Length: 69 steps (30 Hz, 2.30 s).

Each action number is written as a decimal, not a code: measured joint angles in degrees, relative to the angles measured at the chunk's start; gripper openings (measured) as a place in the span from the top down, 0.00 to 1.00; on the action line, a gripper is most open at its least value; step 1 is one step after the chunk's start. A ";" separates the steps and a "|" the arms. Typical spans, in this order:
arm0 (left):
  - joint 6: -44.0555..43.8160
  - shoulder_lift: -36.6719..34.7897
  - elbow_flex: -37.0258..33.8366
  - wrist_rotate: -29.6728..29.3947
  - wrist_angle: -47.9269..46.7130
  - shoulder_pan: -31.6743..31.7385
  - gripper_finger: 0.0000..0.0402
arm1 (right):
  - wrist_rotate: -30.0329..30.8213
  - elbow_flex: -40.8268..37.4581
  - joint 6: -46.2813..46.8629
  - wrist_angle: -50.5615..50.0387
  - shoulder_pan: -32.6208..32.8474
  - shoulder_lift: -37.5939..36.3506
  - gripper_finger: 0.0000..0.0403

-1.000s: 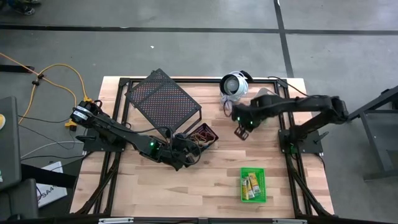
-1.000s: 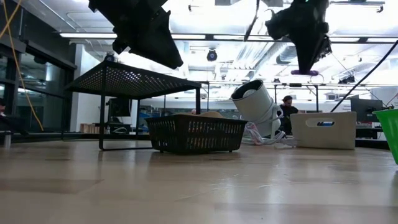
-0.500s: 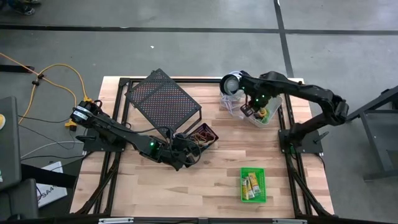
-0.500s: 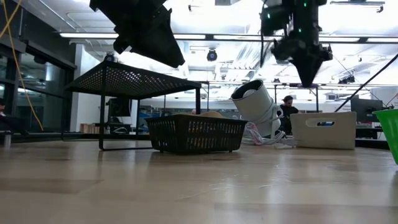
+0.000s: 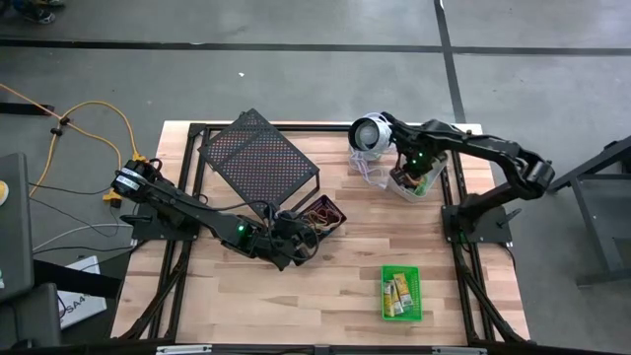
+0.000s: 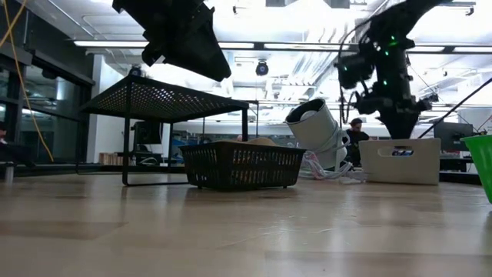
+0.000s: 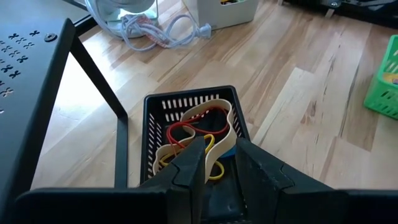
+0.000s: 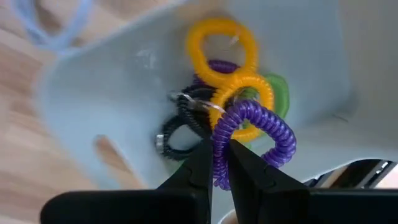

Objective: Pick & Place Office Desk Supplies
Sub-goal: Put the purple spring keychain into the white bin, then put the black bin on the shelf

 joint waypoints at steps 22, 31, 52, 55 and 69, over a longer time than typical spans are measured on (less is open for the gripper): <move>0.00 0.00 0.02 -0.01 0.00 0.01 0.79 | -0.63 -3.57 -2.18 4.28 -3.18 0.00 0.90; 0.01 0.00 0.02 0.00 -0.02 0.02 0.79 | 2.36 -3.57 -2.08 5.18 -3.18 0.00 0.75; 0.01 0.00 0.02 -0.01 -0.02 0.01 0.79 | -8.40 -3.57 -4.23 5.12 -5.45 -8.57 0.70; 0.02 0.00 0.04 0.00 -0.02 0.02 0.79 | -10.50 -3.57 -5.21 5.13 -5.39 -12.48 0.70; 0.00 0.00 0.07 -0.02 -0.02 0.02 0.79 | -11.47 -3.57 -6.65 7.07 1.73 -18.40 0.70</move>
